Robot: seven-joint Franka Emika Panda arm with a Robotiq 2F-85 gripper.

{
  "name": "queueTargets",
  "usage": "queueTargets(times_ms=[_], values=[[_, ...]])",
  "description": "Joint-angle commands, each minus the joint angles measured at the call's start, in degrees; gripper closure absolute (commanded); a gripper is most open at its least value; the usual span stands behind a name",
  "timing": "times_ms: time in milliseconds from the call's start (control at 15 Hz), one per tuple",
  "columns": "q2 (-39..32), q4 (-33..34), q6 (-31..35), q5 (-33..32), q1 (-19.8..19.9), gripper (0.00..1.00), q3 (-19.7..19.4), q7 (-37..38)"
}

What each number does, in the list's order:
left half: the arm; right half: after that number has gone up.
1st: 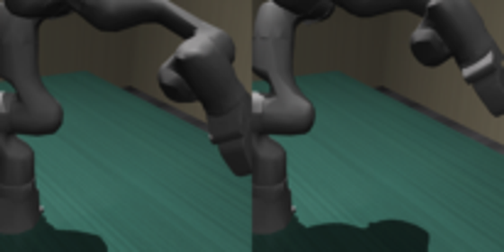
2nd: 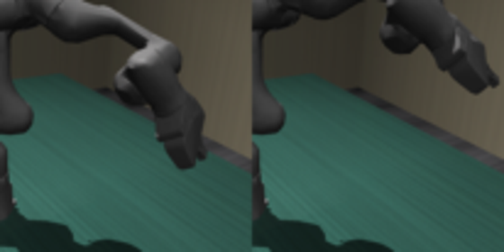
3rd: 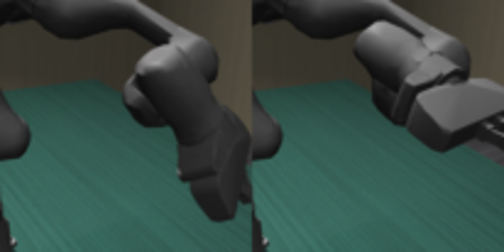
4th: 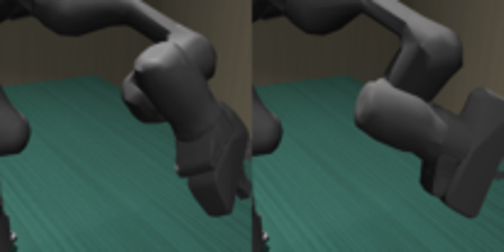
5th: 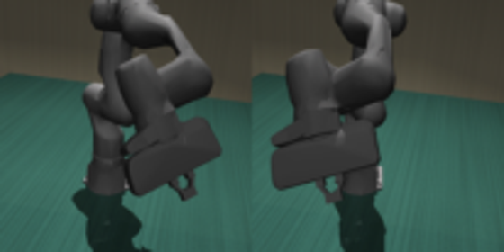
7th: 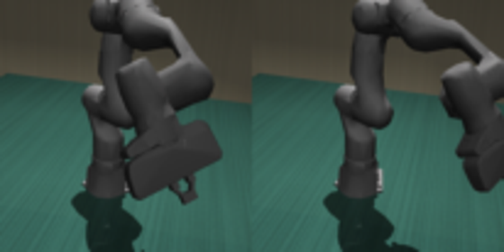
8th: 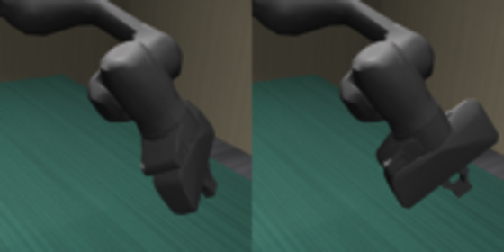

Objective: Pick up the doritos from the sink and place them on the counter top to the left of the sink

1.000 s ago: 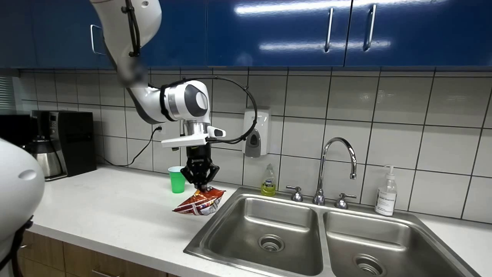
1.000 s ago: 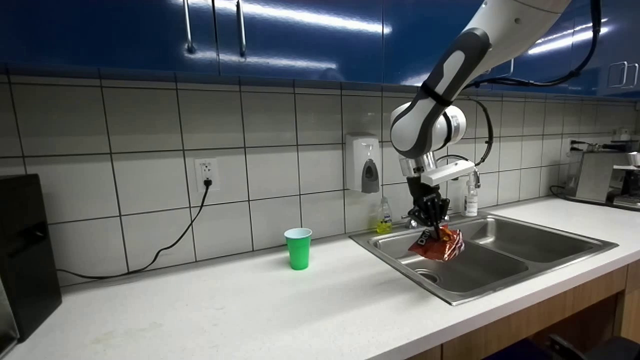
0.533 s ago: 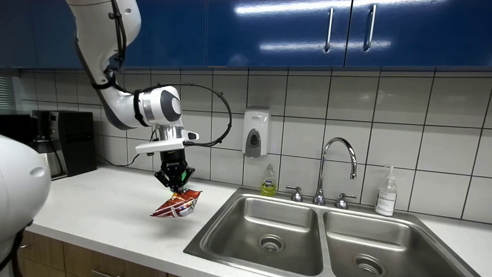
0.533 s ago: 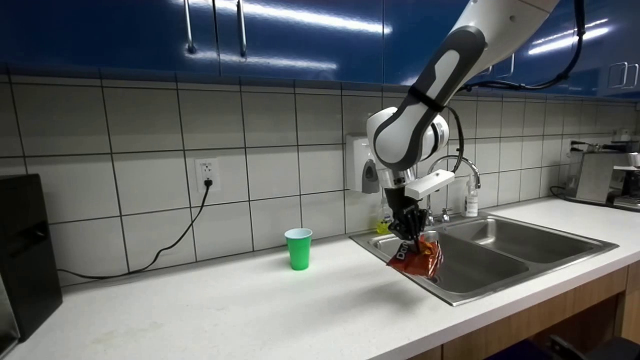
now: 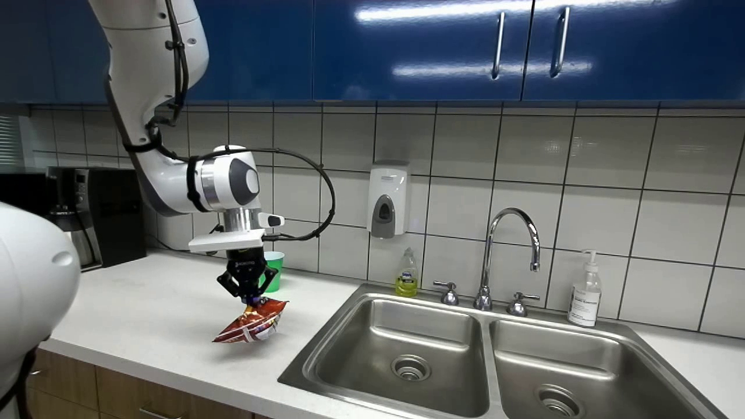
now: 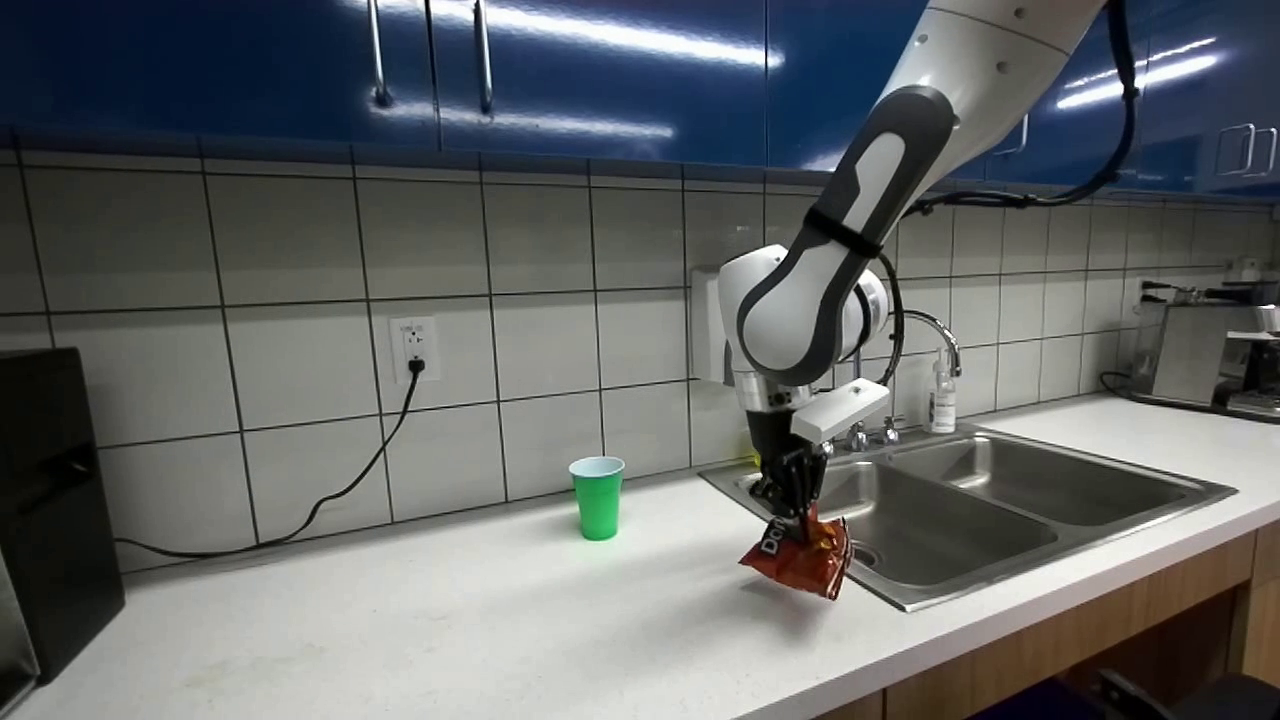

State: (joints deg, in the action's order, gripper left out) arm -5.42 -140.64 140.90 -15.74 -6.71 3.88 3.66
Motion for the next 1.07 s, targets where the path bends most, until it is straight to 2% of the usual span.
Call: queueTargets(times_ms=[0, 333, 400, 467, 1000], values=[[-3.36, 0.58, 3.74, -0.22, -0.46, 1.0, 0.44, 2.11], [-7.59, 1.76, 6.14, -0.76, -1.67, 1.0, -0.26, 3.82], [-8.07, 1.96, 6.25, -0.69, -1.83, 0.74, -0.36, 4.04], [-8.39, 2.23, 6.16, -0.54, -1.95, 0.73, -0.41, 4.13], [-5.49, 2.08, 4.82, -0.01, -2.15, 0.13, -0.36, 4.01]])
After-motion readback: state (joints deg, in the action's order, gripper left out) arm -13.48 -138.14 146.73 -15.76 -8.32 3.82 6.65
